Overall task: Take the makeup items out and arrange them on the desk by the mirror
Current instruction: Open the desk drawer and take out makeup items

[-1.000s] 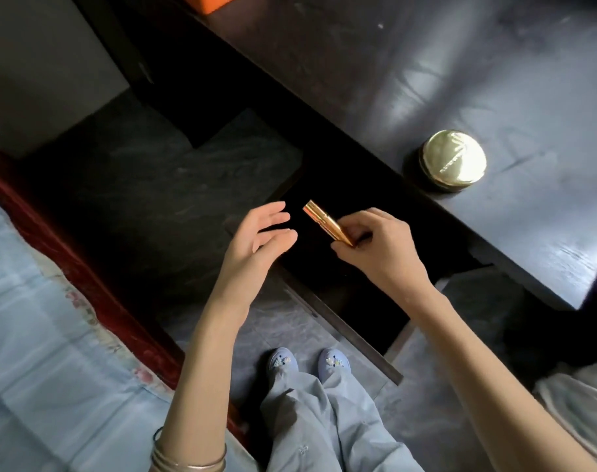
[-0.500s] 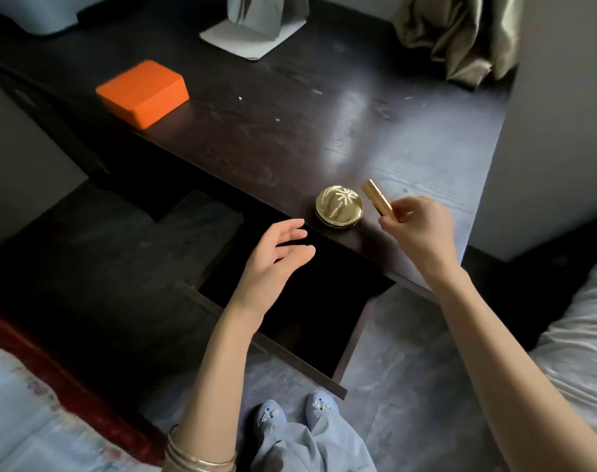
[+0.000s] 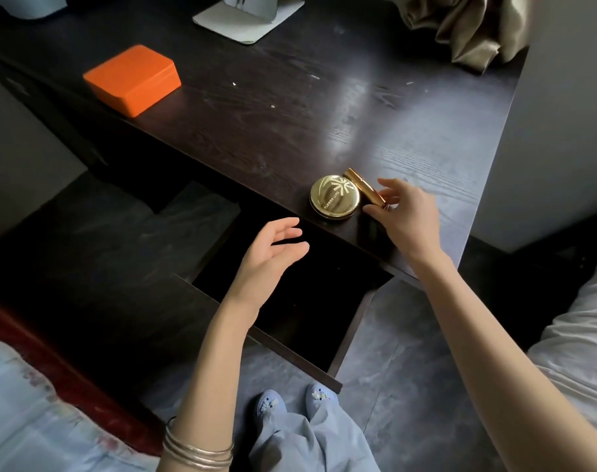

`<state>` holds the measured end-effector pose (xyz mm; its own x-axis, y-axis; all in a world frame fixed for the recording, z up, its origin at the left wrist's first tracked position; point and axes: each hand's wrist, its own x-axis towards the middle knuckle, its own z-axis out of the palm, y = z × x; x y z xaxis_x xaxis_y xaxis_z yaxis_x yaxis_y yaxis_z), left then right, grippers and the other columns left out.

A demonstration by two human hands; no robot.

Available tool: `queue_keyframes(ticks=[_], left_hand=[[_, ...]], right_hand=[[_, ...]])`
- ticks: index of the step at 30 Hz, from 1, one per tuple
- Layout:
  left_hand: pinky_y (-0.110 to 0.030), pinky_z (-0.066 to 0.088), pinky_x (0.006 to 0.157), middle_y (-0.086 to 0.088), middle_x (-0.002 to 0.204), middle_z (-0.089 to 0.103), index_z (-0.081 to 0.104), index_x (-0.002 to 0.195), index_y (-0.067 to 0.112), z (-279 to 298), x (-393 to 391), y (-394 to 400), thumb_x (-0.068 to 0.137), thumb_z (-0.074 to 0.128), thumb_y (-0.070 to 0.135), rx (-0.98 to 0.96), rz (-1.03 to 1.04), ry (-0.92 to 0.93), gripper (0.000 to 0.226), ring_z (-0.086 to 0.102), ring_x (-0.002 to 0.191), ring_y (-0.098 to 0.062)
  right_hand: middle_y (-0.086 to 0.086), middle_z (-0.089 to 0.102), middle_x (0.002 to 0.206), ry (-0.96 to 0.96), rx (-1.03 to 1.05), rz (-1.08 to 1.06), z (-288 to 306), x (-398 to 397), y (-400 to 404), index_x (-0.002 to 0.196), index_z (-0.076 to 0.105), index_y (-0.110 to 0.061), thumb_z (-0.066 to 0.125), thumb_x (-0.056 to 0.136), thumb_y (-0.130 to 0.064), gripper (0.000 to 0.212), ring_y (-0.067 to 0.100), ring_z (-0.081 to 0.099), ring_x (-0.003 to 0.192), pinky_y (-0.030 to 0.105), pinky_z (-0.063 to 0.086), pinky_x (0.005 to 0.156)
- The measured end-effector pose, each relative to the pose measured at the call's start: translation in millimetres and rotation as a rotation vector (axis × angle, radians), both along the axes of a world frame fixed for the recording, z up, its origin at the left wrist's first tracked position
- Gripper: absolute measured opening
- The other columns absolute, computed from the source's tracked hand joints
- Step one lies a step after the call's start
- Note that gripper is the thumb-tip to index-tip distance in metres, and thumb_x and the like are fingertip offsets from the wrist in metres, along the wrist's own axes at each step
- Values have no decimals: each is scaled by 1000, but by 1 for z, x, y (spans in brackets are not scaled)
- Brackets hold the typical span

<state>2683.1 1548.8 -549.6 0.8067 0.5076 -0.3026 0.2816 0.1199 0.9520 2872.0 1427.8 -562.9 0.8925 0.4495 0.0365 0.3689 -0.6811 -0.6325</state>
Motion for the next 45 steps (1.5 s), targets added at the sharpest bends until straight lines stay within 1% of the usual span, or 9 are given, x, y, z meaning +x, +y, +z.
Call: queue_keyframes(ticks=[8, 14, 18, 22, 25, 30, 35, 40, 45], left_hand=[[-30, 46, 98, 10, 123, 56, 52, 125, 28, 5, -22, 11, 90, 57, 17, 15, 61, 20, 37, 55, 113, -4], [-28, 46, 97, 10, 122, 57, 52, 126, 25, 3, -45, 14, 90, 57, 16, 15, 74, 23, 37, 54, 115, -4], [-30, 46, 96, 10, 120, 59, 54, 123, 26, -9, -63, 14, 90, 57, 15, 0, 92, 30, 35, 55, 115, -6], [-29, 46, 93, 10, 119, 61, 56, 118, 32, -25, -90, 11, 79, 60, 29, -35, 86, 59, 39, 57, 114, -8], [-28, 46, 92, 7, 120, 61, 56, 118, 30, -35, -112, 11, 81, 60, 26, -64, 96, 89, 38, 56, 116, -11], [-31, 44, 98, 10, 120, 61, 56, 118, 32, -44, -137, 15, 75, 58, 33, -78, 75, 152, 44, 55, 117, -9], [-30, 44, 98, 12, 121, 60, 55, 121, 31, -49, -143, 13, 83, 62, 28, -96, 62, 162, 39, 55, 115, -3], [-28, 46, 97, 9, 122, 59, 54, 123, 27, -56, -139, 5, 90, 56, 15, -109, 50, 165, 35, 56, 113, -2], [-26, 46, 97, 8, 123, 58, 53, 124, 26, -58, -134, 0, 91, 55, 14, -124, 31, 174, 36, 57, 112, -4]], right_hand=[[5, 58, 124, -90, 44, 140, 9, -18, -13, 124, 58, -15, 76, 76, -22, 52, 24, 50, 117, 22, 33, 92], [2, 59, 121, -91, 245, 136, 19, -59, -28, 121, 60, -13, 77, 75, -22, 50, 9, 51, 110, 27, 44, 98], [-4, 61, 116, 43, 368, 101, 17, -105, -43, 118, 61, -17, 74, 77, -21, 43, 7, 57, 111, 22, 46, 96], [-10, 67, 109, 326, 458, 18, -12, -175, -51, 111, 65, -19, 75, 76, -9, 37, 2, 61, 105, 14, 47, 89], [-11, 67, 108, 526, 397, 32, -47, -225, -52, 108, 63, -29, 75, 77, -10, 39, -2, 61, 104, 16, 47, 92], [-12, 64, 116, 682, 260, 65, -83, -272, -41, 110, 57, -36, 75, 78, -17, 41, -9, 53, 110, 9, 40, 96], [-16, 56, 123, 678, 262, 12, -90, -276, -37, 122, 54, -26, 77, 76, -16, 52, -11, 45, 118, 1, 32, 95], [-13, 57, 122, 640, 239, -20, -94, -267, -39, 123, 55, -21, 80, 72, -13, 58, 1, 52, 118, 10, 36, 102], [-13, 56, 124, 662, 249, -52, -93, -268, -36, 130, 51, -20, 80, 72, -14, 65, -2, 51, 117, 5, 34, 98]])
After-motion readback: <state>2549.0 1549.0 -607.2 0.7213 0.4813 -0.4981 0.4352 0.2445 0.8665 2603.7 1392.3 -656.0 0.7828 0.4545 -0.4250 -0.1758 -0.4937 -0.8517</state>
